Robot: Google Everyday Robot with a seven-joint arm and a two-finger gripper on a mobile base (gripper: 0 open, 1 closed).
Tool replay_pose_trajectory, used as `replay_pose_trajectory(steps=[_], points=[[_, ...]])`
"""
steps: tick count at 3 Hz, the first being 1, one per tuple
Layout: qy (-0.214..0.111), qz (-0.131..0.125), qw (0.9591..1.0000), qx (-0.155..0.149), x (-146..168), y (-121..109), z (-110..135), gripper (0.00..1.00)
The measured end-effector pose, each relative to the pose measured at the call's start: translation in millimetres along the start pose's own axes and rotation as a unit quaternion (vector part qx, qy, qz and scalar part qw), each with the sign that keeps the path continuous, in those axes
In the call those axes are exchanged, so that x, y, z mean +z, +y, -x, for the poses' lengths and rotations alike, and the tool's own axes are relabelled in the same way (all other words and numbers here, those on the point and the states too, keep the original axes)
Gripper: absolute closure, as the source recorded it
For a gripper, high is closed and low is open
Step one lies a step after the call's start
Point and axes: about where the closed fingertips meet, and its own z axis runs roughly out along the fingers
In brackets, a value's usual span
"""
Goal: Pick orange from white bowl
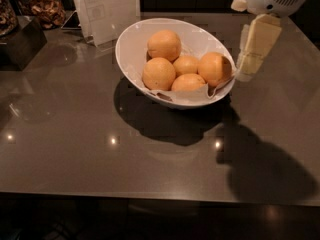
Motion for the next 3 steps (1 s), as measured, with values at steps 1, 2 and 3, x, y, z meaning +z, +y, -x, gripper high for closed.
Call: replay_pose_trajectory(steps=[1,2,3], points=[[-0.009,-0.012,0.9999,-0.003,-2,-7,7,0.00],[-0.019,-0.013,0.9997,0.006,4,-13,4,0.00],[-0.039,-0.002,0.9992,0.012,21,-31,5,0.00]])
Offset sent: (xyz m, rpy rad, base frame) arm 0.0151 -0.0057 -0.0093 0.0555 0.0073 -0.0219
